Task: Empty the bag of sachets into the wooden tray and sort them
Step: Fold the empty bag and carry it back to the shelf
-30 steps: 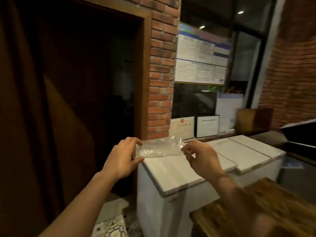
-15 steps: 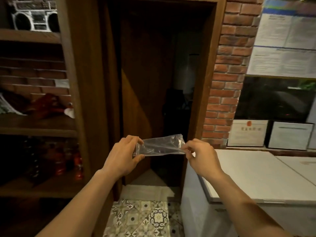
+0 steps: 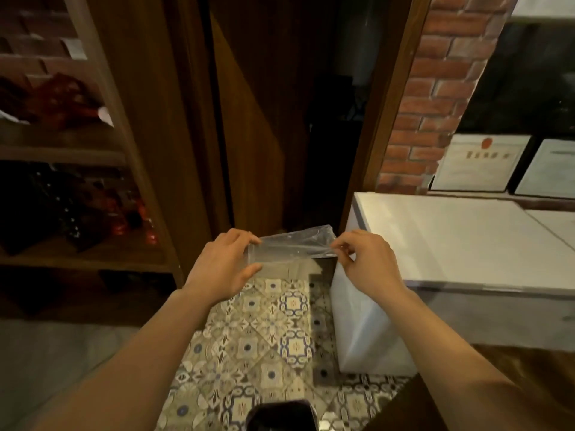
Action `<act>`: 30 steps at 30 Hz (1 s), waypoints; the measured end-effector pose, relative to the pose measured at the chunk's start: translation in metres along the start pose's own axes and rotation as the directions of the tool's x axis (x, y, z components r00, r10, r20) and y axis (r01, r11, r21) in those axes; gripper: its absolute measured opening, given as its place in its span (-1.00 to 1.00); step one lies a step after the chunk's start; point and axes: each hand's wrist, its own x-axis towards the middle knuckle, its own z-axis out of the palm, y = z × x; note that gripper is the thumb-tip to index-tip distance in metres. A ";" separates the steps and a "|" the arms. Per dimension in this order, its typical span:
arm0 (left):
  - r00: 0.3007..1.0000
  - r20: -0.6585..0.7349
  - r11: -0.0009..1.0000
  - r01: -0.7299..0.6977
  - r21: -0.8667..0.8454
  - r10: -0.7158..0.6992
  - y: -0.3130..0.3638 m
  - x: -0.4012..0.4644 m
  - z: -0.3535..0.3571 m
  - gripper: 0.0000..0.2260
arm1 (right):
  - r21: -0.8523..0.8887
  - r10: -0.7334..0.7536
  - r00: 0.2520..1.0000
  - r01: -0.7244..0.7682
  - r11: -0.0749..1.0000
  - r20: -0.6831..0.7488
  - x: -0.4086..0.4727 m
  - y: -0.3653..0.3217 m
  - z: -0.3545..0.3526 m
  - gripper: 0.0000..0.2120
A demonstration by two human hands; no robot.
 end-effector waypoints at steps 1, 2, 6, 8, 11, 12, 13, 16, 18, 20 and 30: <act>0.999 0.033 1.000 0.008 0.006 -0.008 -0.006 -0.002 0.014 -0.56 | -0.012 0.018 1.000 -0.018 1.000 0.020 -0.006 0.005 0.013 -0.89; 0.998 0.058 1.000 0.019 0.000 -0.019 -0.010 -0.004 0.025 -0.57 | -0.023 0.033 0.999 -0.032 0.999 0.040 -0.010 0.009 0.024 -0.89; 0.992 0.121 0.999 0.028 -0.043 -0.022 -0.028 -0.015 0.075 -0.57 | -0.044 0.105 0.985 -0.100 0.994 0.139 -0.036 0.027 0.065 -0.87; 0.987 0.160 0.998 0.033 -0.050 -0.025 -0.035 -0.020 0.101 -0.58 | -0.059 0.153 0.969 -0.144 0.988 0.195 -0.049 0.038 0.085 -0.87; 0.974 0.221 0.996 0.063 -0.063 -0.047 -0.048 -0.030 0.146 -0.59 | -0.090 0.229 0.930 -0.211 0.973 0.288 -0.076 0.054 0.122 -0.86; 0.971 0.233 0.995 0.069 -0.075 -0.050 -0.052 -0.034 0.160 -0.59 | -0.100 0.250 0.919 -0.229 0.968 0.306 -0.084 0.059 0.135 -0.86; 0.965 0.257 0.994 0.077 -0.084 -0.053 -0.058 -0.041 0.178 -0.59 | -0.111 0.269 0.905 -0.245 0.963 0.330 -0.096 0.064 0.149 -0.86; 0.943 0.327 0.991 0.099 -0.093 -0.064 -0.072 -0.060 0.218 -0.56 | -0.142 0.313 0.862 -0.279 0.950 0.399 -0.130 0.075 0.184 -0.83; 0.930 0.359 0.988 0.124 -0.090 -0.084 -0.082 -0.074 0.245 -0.56 | -0.176 0.345 0.816 -0.297 0.939 0.463 -0.153 0.081 0.211 -0.83; 0.916 0.388 0.986 0.146 -0.074 -0.107 -0.092 -0.088 0.267 -0.56 | -0.239 0.382 0.763 -0.299 0.924 0.522 -0.175 0.086 0.233 -0.83; 0.823 0.534 0.959 0.274 -0.075 -0.194 -0.141 -0.180 0.358 -0.57 | -0.395 0.526 0.554 -0.347 0.851 0.645 -0.282 0.100 0.347 -0.88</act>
